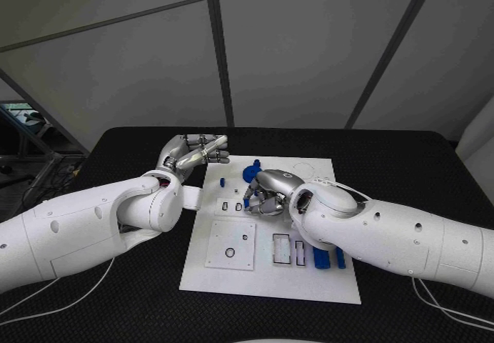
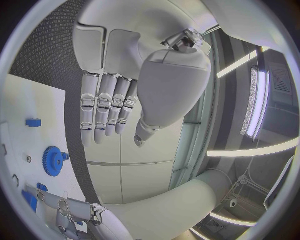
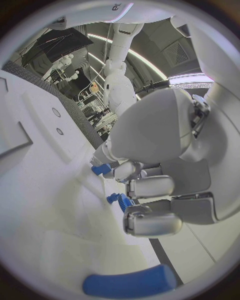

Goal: Assemble the parts on the task board

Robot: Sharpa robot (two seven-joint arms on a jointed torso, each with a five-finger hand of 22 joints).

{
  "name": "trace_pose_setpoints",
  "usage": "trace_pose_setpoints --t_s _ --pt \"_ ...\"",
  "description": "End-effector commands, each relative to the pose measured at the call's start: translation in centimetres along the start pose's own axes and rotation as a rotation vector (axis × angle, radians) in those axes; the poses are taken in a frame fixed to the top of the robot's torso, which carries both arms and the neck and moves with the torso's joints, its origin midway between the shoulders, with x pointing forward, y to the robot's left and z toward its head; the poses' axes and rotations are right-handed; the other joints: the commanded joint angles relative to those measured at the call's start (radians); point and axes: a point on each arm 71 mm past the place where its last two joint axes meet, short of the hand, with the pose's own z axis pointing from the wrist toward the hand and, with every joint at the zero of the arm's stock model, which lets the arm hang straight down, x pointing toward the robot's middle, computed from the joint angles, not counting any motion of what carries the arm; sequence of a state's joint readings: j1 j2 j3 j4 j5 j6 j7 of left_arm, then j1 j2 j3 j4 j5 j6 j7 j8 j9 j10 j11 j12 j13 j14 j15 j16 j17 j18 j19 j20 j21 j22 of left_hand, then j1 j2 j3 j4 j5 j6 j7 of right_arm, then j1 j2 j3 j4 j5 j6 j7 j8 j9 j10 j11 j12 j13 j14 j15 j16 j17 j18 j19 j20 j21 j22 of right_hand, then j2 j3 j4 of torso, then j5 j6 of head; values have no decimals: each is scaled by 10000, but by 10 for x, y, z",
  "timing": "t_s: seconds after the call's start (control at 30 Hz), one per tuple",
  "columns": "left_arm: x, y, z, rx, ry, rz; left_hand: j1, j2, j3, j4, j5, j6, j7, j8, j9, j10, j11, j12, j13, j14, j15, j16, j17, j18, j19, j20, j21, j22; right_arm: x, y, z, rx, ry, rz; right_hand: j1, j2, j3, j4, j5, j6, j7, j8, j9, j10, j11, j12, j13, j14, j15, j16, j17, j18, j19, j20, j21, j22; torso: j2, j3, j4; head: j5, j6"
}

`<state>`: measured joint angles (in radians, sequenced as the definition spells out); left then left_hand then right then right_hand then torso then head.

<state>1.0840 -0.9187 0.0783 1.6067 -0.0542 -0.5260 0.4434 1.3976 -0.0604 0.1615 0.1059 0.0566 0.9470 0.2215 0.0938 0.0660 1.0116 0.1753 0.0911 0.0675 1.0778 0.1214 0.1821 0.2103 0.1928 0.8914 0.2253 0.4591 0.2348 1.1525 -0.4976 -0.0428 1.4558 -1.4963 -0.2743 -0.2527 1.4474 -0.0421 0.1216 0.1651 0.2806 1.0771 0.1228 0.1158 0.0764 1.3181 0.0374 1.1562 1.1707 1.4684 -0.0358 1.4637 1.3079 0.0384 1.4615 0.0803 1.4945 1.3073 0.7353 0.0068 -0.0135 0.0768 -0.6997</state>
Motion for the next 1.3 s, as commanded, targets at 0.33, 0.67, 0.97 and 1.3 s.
trace_pose_setpoints --t_s 0.33,0.67,0.97,1.3 --pt "2 -1 1 63 130 -31 -52 110 2 -92 -41 71 15 -75 3 57 -26 -42 4 -63 14 -81 38 -139 -96 -1 76 28 6 -2 0 126 516 -213 -121 -136 33 -7 -18 -135 49 -57 -18 -97 38 -84 -33 618 66 -27 720 -14 -79 16 -75 1168 -4 -1 -1 9 -33" --pt "1 -1 1 53 120 -26 -52 110 2 -92 -41 71 15 -75 3 57 -26 -42 4 -63 14 -81 38 -139 -96 -1 76 28 6 -2 0 132 489 -227 -194 -226 31 15 -47 -227 95 -103 -39 -137 77 -122 -63 613 100 -40 703 -6 -105 47 -95 1140 -1 1 -11 20 -52" --pt "1 -1 1 30 128 -30 -58 113 -1 -96 -41 70 18 -82 2 54 -23 -48 3 -65 16 -88 43 -139 -104 0 81 32 5 -2 0 145 441 -240 -358 -394 -16 79 -111 -423 167 -197 -71 -200 145 -175 -111 603 158 -64 673 5 -142 102 -126 1099 -1 2 -1 2 -66" --pt "1 -1 1 17 129 -31 -58 113 -1 -96 -41 70 18 -82 2 54 -23 -48 3 -65 16 -88 43 -139 -104 0 81 32 5 -2 0 151 359 -230 -439 -548 -44 96 -158 -745 251 -336 -94 -386 224 -362 -285 585 226 -109 614 33 -230 169 -197 994 2 0 -7 -9 -83"
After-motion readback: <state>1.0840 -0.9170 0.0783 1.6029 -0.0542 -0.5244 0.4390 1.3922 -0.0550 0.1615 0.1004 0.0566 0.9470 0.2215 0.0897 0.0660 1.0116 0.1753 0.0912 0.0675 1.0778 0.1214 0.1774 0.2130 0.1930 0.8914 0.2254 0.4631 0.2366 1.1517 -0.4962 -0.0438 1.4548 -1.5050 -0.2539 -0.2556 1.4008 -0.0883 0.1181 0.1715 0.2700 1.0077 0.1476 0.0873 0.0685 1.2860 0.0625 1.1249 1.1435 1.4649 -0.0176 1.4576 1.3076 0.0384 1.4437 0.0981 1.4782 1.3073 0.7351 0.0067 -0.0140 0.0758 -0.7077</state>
